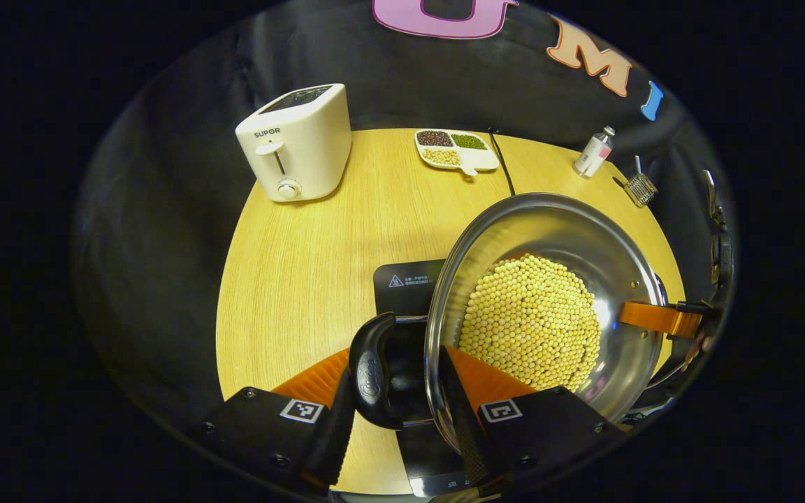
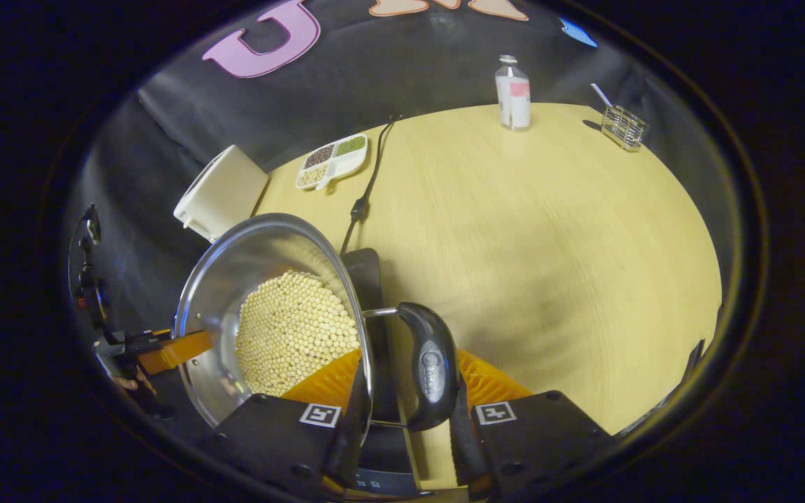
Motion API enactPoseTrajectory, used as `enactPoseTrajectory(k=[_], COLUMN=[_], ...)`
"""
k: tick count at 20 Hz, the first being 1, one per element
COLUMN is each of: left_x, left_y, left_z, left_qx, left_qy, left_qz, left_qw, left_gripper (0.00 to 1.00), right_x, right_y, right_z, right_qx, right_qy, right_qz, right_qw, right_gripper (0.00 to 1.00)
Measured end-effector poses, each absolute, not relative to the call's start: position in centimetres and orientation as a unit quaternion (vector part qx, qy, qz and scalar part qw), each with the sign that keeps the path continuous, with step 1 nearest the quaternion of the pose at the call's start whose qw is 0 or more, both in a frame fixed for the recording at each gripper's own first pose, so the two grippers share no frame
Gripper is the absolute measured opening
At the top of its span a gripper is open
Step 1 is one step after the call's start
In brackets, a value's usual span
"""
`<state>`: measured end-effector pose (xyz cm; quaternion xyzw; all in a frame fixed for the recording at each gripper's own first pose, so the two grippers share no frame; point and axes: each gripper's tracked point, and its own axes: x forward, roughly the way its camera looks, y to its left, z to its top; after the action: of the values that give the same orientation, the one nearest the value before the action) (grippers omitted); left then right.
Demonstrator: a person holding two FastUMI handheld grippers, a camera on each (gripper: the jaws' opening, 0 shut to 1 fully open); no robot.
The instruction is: First push the handle of the pot to place it horizontally, then grasp the pot with both hands and set it on the induction cooktop.
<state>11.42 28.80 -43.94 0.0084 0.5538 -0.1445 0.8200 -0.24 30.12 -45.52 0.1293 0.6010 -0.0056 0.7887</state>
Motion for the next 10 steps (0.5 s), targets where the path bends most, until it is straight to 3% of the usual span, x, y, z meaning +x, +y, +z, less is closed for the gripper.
enactPoseTrajectory(k=[10], left_x=[11.71], left_y=[29.75], left_z=[-43.90], left_qx=[0.007], left_qy=[0.553], left_qz=[-0.149], left_qw=[0.820], left_gripper=[0.67], right_x=[-0.31], right_y=[31.14], right_z=[-45.45], right_qx=[0.128], right_qy=[0.604], right_qz=[-0.009], right_qw=[0.787], right_gripper=[0.50])
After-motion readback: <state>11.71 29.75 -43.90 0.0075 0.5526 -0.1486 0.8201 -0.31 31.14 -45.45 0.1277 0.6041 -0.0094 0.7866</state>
